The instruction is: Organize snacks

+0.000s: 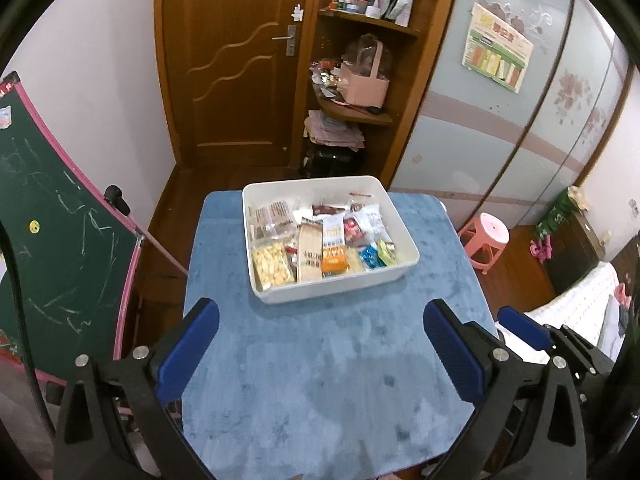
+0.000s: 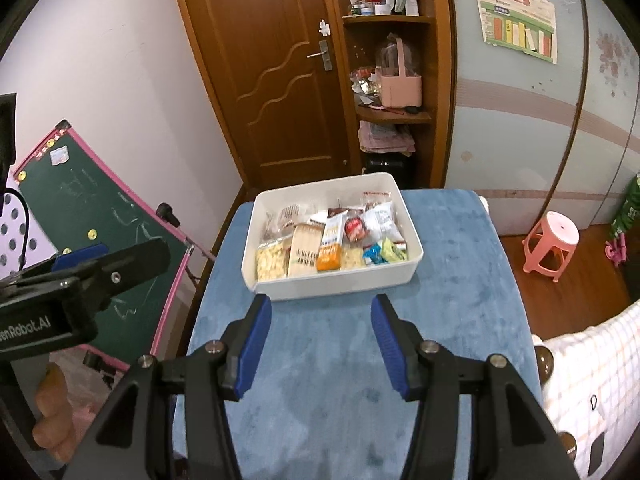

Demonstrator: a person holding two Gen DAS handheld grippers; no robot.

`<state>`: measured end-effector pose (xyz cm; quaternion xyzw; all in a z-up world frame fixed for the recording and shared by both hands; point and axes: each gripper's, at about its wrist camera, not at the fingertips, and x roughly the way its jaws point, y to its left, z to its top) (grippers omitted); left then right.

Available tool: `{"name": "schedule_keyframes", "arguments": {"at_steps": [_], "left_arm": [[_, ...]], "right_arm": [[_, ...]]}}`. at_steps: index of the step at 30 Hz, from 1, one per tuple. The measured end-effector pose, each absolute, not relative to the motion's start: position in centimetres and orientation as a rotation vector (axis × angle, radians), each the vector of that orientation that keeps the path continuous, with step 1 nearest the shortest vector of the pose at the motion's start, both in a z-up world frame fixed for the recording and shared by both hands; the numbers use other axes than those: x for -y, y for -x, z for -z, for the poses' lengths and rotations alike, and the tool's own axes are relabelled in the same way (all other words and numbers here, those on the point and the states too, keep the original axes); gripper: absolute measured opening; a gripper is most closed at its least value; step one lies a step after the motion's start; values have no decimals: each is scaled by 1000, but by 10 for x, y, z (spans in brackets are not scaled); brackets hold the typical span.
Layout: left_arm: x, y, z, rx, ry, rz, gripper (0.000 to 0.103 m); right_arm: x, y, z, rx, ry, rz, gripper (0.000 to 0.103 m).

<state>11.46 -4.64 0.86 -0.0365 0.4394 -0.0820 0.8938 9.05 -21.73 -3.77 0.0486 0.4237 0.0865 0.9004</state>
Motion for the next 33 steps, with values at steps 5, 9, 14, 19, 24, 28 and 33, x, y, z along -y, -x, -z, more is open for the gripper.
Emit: {"name": "schedule_keyframes", "arguments": {"at_steps": [5, 9, 14, 19, 24, 28, 33], "left_arm": [[50, -78, -20, -892, 38, 154, 102], [53, -56, -31, -877, 46, 126, 102], [63, -36, -45, -841, 34, 67, 102], [68, -25, -51, -832, 39, 15, 102], [73, -17, -49, -851, 35, -13, 102], [78, -12, -49, -858, 40, -28, 102], [82, -6, -49, -859, 48, -35, 102]], "right_arm": [[224, -62, 22, -879, -116, -181, 63], [226, -46, 9, -885, -94, -191, 63], [234, -33, -1, -877, -90, -219, 64], [242, -23, -9, -846, -73, -217, 64], [246, -18, -15, -820, -65, -232, 64], [250, -15, -15, -815, -68, -248, 64], [257, -13, -13, -822, -75, -260, 64]]}}
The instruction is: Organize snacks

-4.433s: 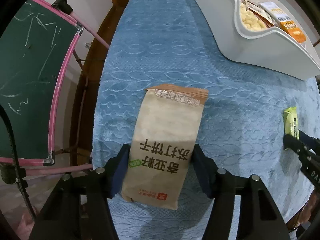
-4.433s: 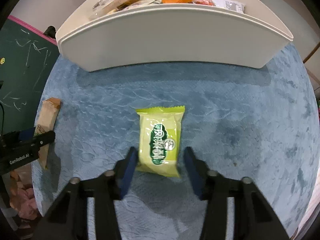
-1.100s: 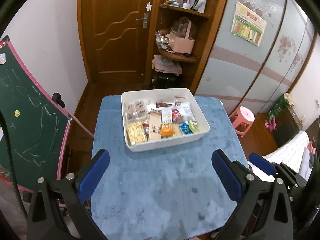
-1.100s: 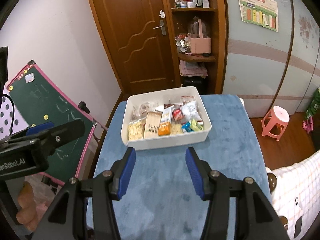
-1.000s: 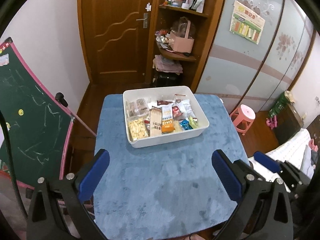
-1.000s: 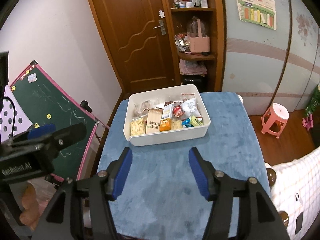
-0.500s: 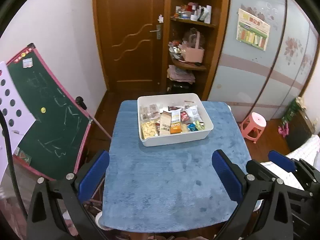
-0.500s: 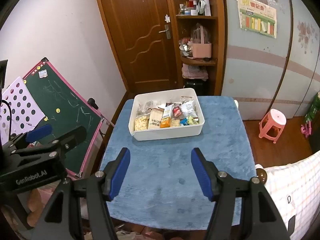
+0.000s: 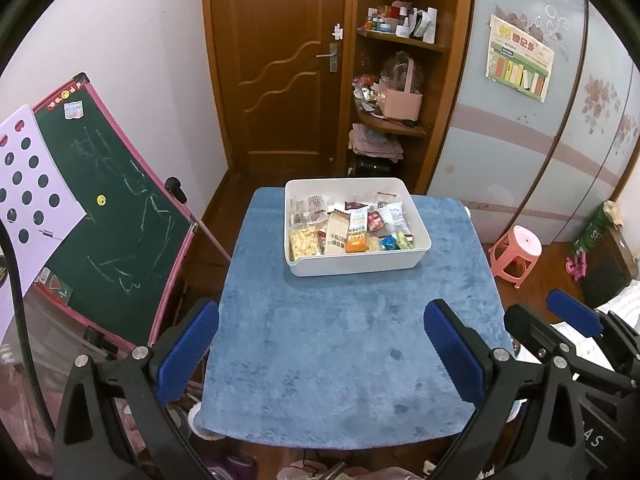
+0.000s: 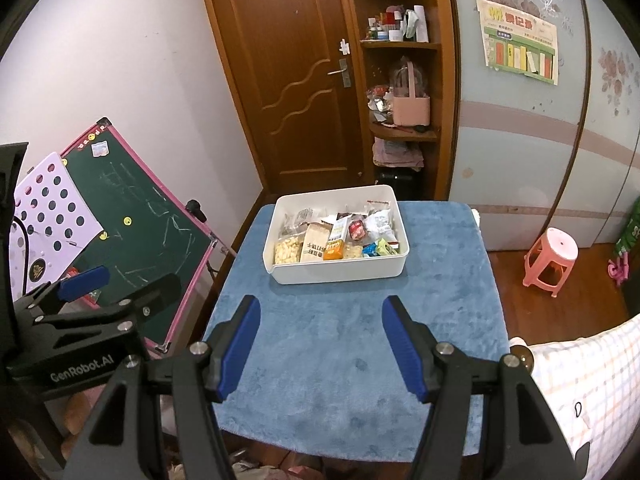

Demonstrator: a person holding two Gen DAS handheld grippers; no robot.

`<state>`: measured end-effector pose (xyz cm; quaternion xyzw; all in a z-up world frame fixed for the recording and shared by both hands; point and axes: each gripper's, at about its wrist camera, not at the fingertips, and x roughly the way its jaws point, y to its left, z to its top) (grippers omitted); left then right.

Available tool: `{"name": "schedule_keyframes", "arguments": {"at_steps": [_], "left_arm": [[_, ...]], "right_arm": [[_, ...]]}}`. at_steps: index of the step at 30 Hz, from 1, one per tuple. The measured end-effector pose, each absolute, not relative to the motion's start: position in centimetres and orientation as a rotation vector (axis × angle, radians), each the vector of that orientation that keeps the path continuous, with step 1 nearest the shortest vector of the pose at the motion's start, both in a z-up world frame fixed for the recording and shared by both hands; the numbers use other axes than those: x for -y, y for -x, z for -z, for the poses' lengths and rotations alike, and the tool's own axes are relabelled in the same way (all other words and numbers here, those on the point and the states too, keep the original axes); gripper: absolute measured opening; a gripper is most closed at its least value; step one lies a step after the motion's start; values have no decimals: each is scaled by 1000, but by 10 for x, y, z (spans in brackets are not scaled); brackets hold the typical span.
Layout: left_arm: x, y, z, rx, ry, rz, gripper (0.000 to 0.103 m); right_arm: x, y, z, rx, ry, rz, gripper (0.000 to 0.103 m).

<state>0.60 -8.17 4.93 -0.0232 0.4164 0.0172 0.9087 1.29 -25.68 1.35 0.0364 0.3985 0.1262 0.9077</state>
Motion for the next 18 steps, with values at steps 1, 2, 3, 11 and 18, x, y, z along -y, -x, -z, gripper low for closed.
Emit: {"name": "schedule_keyframes", "arguments": {"at_steps": [1, 2, 3, 11, 18], "left_arm": [[83, -5, -49, -862, 46, -36, 102], [84, -3, -48, -864, 45, -36, 102], [84, -3, -48, -866, 46, -37, 102], [88, 2, -47, -872, 44, -36, 102], [92, 9, -44, -887, 40, -39, 102]], "right_arm": [[258, -12, -13, -824, -78, -262, 64], [259, -11, -13, -825, -80, -262, 64], [260, -11, -12, -826, -82, -263, 64], [265, -7, -12, -824, -83, -260, 64], [270, 1, -9, -827, -87, -262, 64]]}}
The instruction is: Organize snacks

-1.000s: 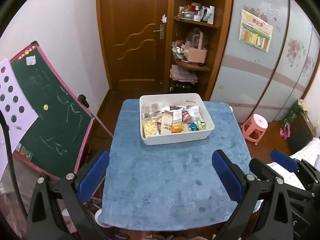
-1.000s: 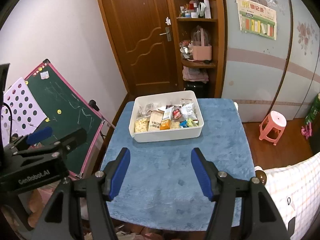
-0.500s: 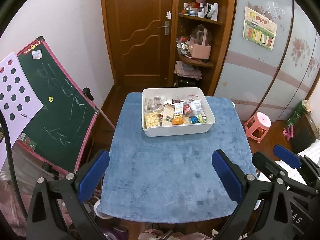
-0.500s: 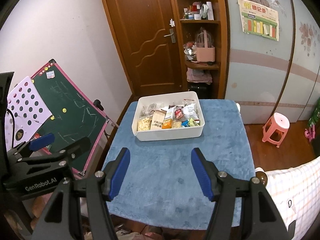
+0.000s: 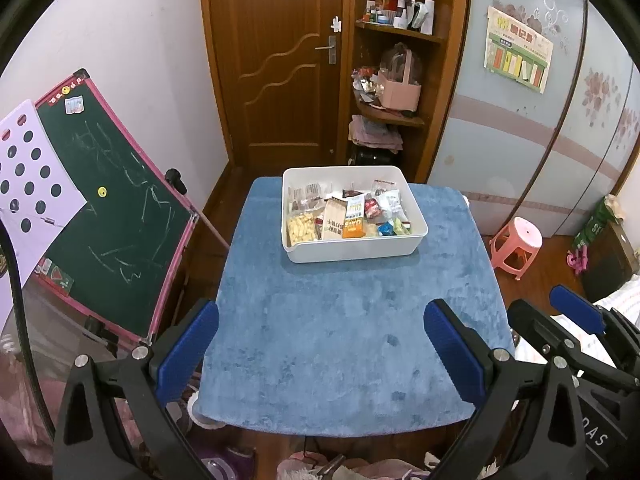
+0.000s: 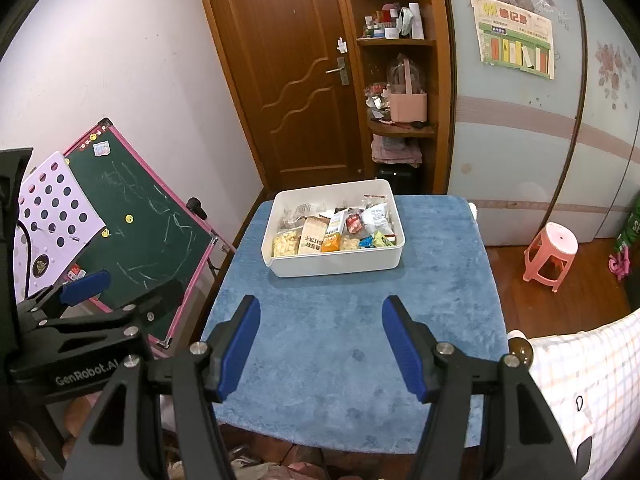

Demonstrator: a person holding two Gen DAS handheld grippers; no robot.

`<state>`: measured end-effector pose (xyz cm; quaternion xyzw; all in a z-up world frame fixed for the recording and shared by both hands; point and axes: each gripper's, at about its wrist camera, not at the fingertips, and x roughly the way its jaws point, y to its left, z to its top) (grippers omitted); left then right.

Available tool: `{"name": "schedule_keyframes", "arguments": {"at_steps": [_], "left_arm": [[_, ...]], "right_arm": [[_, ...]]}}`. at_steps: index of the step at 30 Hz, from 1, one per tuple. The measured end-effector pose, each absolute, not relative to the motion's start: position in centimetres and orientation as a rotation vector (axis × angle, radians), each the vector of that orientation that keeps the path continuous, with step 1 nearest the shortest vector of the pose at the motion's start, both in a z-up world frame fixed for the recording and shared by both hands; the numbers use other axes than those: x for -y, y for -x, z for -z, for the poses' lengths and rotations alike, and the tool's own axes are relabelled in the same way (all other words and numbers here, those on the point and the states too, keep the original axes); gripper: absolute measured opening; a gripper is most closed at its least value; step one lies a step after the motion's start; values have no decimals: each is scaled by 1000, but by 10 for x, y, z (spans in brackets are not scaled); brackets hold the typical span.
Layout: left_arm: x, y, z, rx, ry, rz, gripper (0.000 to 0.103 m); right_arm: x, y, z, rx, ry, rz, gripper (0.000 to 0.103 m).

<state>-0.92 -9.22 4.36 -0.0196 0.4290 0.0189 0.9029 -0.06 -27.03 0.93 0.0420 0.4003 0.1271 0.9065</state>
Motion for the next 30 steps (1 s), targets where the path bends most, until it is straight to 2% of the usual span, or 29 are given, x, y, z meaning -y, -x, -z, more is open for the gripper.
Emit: {"name": "schedule_keyframes", "arguments": {"at_steps": [30], "left_arm": [[91, 8, -32, -938, 10, -37, 102]], "right_arm": [[267, 5, 3, -850, -119, -242, 64]]}}
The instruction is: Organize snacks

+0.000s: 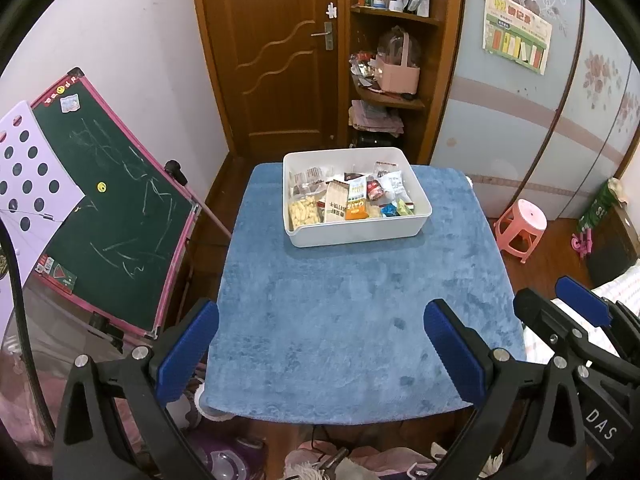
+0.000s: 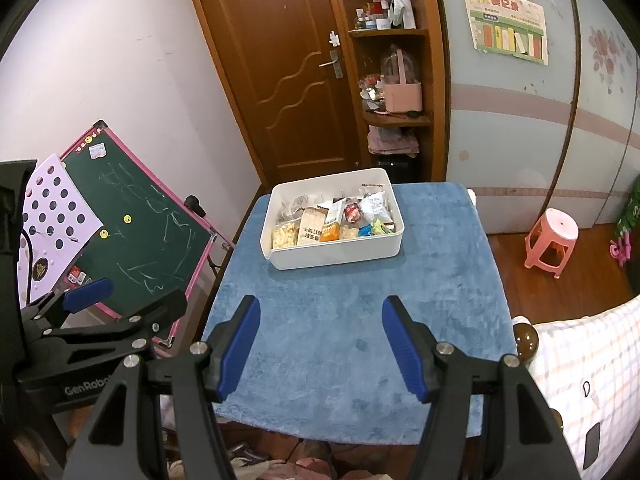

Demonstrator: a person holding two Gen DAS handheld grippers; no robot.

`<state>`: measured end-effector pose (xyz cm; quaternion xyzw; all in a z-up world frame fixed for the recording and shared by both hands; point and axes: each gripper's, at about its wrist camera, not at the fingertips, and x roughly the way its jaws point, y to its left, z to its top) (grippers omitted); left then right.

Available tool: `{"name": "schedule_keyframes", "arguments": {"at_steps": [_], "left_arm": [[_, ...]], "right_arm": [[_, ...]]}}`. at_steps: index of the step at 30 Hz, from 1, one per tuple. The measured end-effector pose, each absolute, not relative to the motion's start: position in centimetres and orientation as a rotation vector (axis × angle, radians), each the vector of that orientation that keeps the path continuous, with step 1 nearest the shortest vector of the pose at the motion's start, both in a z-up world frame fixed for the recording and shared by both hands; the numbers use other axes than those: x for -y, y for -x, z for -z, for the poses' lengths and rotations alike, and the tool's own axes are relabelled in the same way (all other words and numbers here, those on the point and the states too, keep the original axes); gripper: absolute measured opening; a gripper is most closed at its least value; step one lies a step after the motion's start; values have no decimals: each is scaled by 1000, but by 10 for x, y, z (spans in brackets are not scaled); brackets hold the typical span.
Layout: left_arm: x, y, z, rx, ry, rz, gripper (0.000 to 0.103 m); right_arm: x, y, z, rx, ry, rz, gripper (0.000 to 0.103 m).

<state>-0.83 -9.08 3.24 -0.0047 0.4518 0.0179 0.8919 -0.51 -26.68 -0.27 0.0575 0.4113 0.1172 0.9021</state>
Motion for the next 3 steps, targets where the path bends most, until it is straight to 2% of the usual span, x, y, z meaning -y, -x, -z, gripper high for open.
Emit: {"name": "schedule_keyframes", "arguments": {"at_steps": [3], "left_arm": [[90, 8, -32, -940, 6, -35, 102]], "right_arm": [[266, 6, 4, -854, -127, -239, 64]]}}
